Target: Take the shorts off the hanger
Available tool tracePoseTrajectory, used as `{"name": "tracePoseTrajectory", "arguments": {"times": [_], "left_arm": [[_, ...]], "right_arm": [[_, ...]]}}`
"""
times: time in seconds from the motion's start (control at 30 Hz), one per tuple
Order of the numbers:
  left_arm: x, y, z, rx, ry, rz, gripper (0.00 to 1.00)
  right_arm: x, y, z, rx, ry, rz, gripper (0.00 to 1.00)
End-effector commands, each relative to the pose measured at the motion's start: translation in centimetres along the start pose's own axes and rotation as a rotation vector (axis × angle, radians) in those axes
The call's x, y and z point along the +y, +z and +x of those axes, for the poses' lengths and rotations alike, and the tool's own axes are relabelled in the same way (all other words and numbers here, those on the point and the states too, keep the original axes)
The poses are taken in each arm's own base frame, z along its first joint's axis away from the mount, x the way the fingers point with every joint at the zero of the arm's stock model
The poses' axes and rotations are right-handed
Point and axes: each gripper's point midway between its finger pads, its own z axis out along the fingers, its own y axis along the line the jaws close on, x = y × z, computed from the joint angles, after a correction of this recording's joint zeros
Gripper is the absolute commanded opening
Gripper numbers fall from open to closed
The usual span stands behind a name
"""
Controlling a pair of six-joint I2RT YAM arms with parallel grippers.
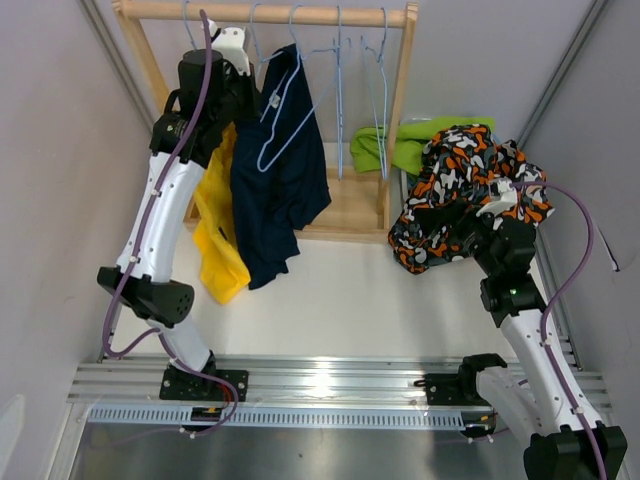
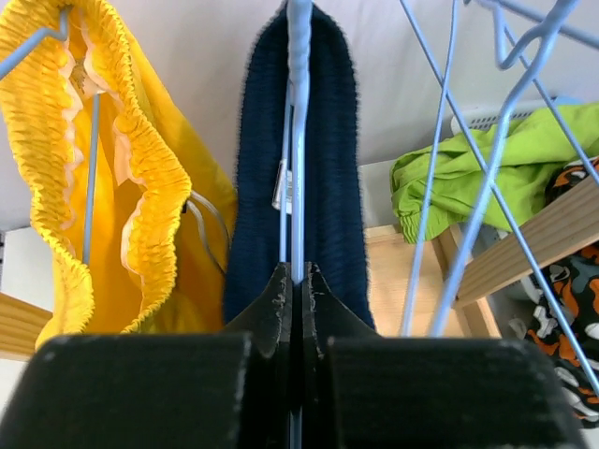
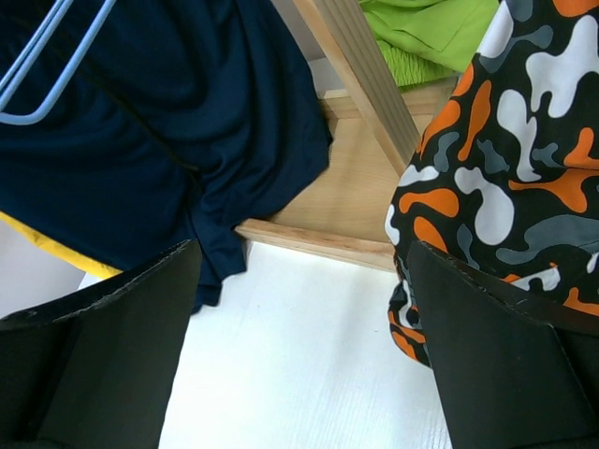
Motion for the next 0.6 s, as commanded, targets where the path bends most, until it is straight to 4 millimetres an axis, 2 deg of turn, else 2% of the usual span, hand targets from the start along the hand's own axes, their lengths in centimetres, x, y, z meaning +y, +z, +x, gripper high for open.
{"name": "tracePoseTrajectory", "arguments": {"times": [0.0, 0.03, 0.1, 0.17, 0.2, 0.23, 0.33, 0.43, 0.47, 0.57], "left_arm": [[0.1, -0.4, -2.0, -0.061, -0.002, 0.006, 0.00], [0.1, -0.5, -2.1, -0.061, -0.001, 0.006, 0.00], [0.1, -1.4, -3.5, -0.093, 0.003, 0.007, 0.00], [0.1, -1.7, -3.6, -0.085, 0.007, 0.006, 0.00], [0.0, -2.9, -5.4, -0.132, 0.006, 0.010, 0.00], [-0.1, -3.5, -5.7, -0.134, 0.006, 0.013, 0.00], [-0.5, -7.1, -9.2, -0.229, 0.004, 0.033, 0.00], [-0.7, -9.7, -10.9, -0.283, 0.001, 0.046, 0.00], [-0.8, -11.4, -11.7, -0.312, -0.001, 0.051, 0.00], [-0.7, -13.1, -11.6, -0.308, -0.001, 0.051, 0.00]], "right_arm": [[1.2, -0.4, -1.6, -0.033, -0.025, -0.028, 1.00], [1.2, -0.4, -1.6, -0.032, -0.025, -0.029, 0.99], [1.4, -0.5, -1.9, -0.041, -0.027, -0.032, 1.00], [1.6, -0.6, -2.1, -0.046, -0.026, -0.038, 1.00], [1.7, -0.7, -2.3, -0.051, -0.025, -0.041, 1.00], [1.8, -0.7, -2.4, -0.054, -0.023, -0.044, 0.99], [2.2, -0.9, -2.8, -0.065, -0.023, -0.054, 1.00], [2.5, -1.0, -3.3, -0.078, -0.030, -0.056, 0.99], [2.5, -1.0, -3.5, -0.080, -0.038, -0.055, 0.99], [2.8, -1.1, -4.4, -0.094, -0.049, -0.055, 1.00]]}}
